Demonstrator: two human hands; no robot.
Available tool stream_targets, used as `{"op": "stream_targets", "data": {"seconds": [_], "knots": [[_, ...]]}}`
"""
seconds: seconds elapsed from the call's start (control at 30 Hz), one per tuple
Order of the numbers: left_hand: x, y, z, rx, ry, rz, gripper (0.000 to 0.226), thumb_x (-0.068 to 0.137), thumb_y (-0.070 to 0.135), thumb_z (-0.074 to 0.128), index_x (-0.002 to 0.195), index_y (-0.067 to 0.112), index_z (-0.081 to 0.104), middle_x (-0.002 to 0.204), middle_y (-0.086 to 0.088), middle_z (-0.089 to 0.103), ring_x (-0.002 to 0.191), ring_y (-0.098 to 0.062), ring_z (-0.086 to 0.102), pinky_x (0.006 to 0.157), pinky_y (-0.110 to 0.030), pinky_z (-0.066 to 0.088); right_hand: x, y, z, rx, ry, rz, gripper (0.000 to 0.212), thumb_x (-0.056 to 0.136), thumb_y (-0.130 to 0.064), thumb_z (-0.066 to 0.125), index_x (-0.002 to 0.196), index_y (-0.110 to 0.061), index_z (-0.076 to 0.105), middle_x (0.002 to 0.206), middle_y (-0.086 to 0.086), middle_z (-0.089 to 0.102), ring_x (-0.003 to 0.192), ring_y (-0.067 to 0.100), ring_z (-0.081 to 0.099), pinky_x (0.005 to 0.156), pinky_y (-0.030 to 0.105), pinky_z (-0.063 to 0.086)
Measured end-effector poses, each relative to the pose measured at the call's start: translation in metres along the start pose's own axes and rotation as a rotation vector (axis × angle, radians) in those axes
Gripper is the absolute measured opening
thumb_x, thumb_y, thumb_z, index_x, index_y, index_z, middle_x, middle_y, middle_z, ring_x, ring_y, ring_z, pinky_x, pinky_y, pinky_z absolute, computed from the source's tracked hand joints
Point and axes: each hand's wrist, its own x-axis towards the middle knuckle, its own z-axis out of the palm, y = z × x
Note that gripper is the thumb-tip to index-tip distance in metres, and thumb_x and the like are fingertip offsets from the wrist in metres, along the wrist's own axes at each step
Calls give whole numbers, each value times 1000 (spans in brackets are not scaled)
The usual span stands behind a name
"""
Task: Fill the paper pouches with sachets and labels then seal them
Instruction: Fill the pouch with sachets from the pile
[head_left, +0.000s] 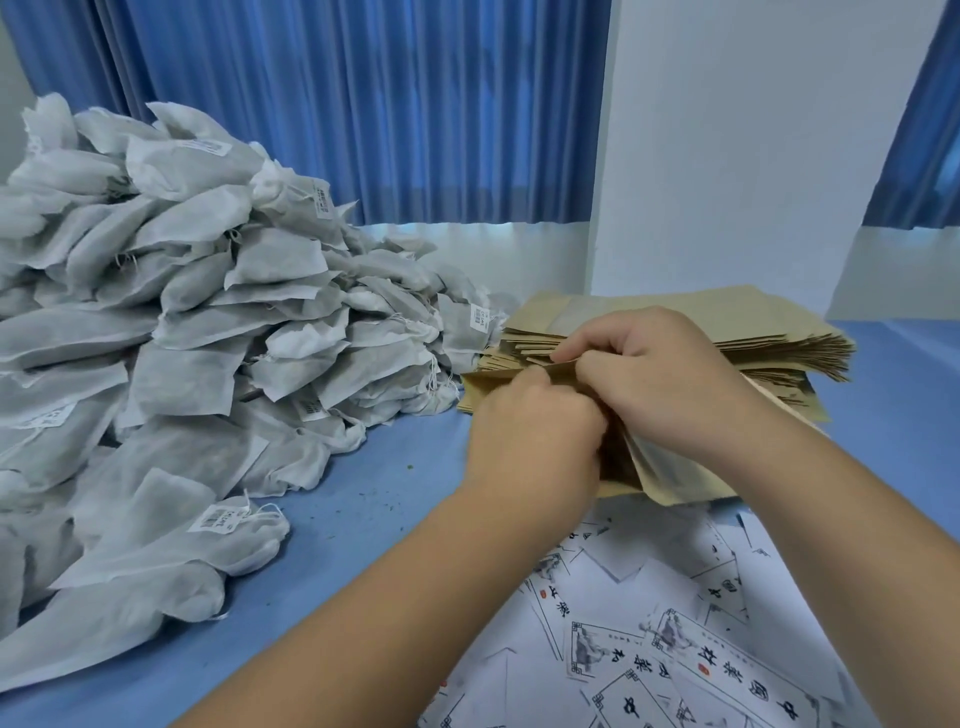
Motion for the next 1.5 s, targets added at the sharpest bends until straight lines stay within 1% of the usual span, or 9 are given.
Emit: {"op": "stream_targets", "data": {"seconds": [0.13, 0.27, 0.47, 0.57, 0.73, 0.97, 1.1, 1.2, 1.5], "knots": [[8, 1, 5, -210, -243, -198, 8, 82, 8, 56, 80, 12, 63, 68, -6, 52, 71, -27, 51, 56, -27, 35, 0, 0, 2, -22, 25, -4, 28, 81, -9, 54, 81, -27, 76, 72, -26, 63, 76, -15, 56, 58, 0, 37], [-4, -12, -3, -495, -257, -91, 18, 86, 5, 53, 87, 10, 70, 86, -8, 68, 80, -23, 56, 63, -25, 40, 0, 5, 4, -77, 45, 29, 27, 81, -11, 54, 89, -27, 75, 60, -20, 61, 60, -9, 56, 53, 5, 37], [-19, -57, -18, -639, 74, -148, 20, 82, 19, 58, 89, 28, 74, 75, 13, 71, 65, -5, 62, 64, -21, 51, -2, 7, 8, -120, 90, 13, 30, 83, -13, 51, 97, -26, 74, 53, -13, 53, 46, -8, 52, 38, 12, 33], [-3, -101, -19, -235, 234, -230, 20, 86, 12, 59, 98, 18, 74, 92, 3, 72, 79, -9, 60, 77, -21, 46, -3, 8, 9, -106, 101, 21, 31, 83, -12, 49, 97, -26, 74, 56, -13, 51, 44, -13, 50, 36, 10, 35], [12, -154, -2, 534, -322, -343, 32, 88, 15, 60, 118, 8, 51, 119, -11, 45, 108, -30, 53, 71, -36, 41, -3, 10, 9, -109, 92, 30, 30, 82, -13, 49, 94, -26, 74, 50, -30, 51, 44, -11, 49, 34, 12, 30], [11, -176, 4, 681, -276, -285, 34, 78, 19, 71, 108, 12, 54, 109, -3, 45, 105, -24, 48, 62, -31, 37, -2, 12, 12, -119, 101, 22, 31, 82, -14, 50, 96, -28, 75, 46, -28, 47, 46, -3, 41, 49, 19, 29], [4, -176, -3, 306, -102, -203, 13, 84, 24, 59, 85, 12, 54, 106, -7, 47, 92, -29, 50, 74, -37, 43, -3, 12, 12, -109, 97, 16, 32, 82, -14, 50, 95, -28, 75, 47, -30, 48, 49, -1, 44, 51, 20, 31], [-9, -166, -8, 6, -225, -244, 21, 81, 26, 63, 71, 21, 45, 99, -1, 42, 82, -22, 50, 75, -31, 40, -3, 11, 9, -105, 80, 7, 31, 83, -13, 49, 93, -27, 74, 50, -33, 50, 46, -6, 51, 39, 12, 29], [-45, -152, 14, 37, -506, -225, 17, 82, 34, 59, 76, 28, 44, 90, 7, 47, 85, -15, 50, 75, -27, 41, -2, 13, 5, -84, 111, 26, 29, 81, -15, 48, 87, -32, 71, 54, -19, 58, 36, 13, 51, 39, 22, 38]]}}
